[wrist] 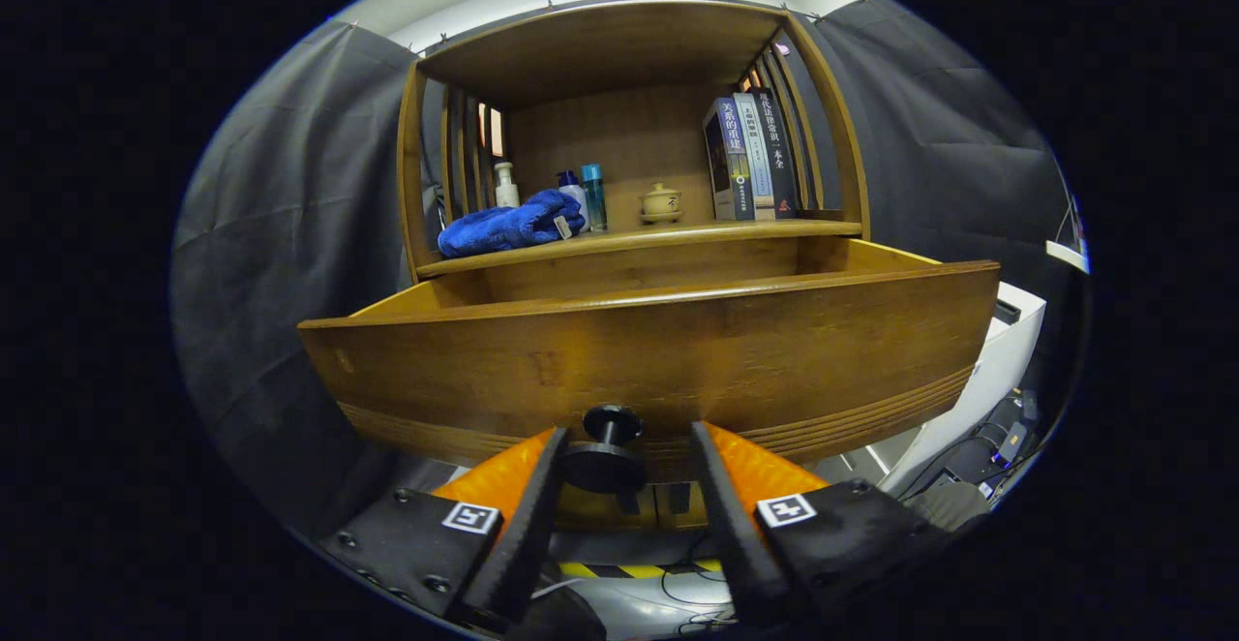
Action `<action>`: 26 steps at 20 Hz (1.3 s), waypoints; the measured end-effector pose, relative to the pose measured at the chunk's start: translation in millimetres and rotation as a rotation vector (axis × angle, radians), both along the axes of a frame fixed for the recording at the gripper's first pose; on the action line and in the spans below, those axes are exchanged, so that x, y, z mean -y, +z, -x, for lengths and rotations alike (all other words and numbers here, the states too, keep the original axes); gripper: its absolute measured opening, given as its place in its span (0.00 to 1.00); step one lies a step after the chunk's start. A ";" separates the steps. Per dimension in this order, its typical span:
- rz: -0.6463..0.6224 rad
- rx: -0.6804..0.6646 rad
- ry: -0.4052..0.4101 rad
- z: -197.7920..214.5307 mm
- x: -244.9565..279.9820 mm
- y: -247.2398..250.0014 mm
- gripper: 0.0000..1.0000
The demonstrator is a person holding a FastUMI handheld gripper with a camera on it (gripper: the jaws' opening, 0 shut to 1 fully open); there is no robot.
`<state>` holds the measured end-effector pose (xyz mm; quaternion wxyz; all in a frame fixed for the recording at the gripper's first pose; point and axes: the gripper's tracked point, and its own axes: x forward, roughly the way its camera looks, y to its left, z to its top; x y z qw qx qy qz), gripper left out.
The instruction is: Pull open the drawer, take out the items inside it, and place them on the countertop above the cabinet.
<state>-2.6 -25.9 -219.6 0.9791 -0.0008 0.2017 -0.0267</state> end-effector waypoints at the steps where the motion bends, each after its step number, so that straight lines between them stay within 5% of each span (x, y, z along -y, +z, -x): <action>1: 0.010 0.004 0.003 2.8 0.0 1.3 0.87; 3: 0.020 0.023 0.008 8.5 2.5 14.6 1.00; 7: -0.068 0.182 -0.003 -4.5 0.0 107.0 0.99; 12: -0.046 0.288 0.018 -66.7 -7.0 229.7 0.98; 15: 0.001 0.234 0.014 -121.3 -21.3 250.9 0.98; 21: 0.027 -0.221 -0.038 -181.4 -37.4 126.4 0.99; 26: 0.041 -0.486 -0.077 -179.3 -36.7 43.6 0.94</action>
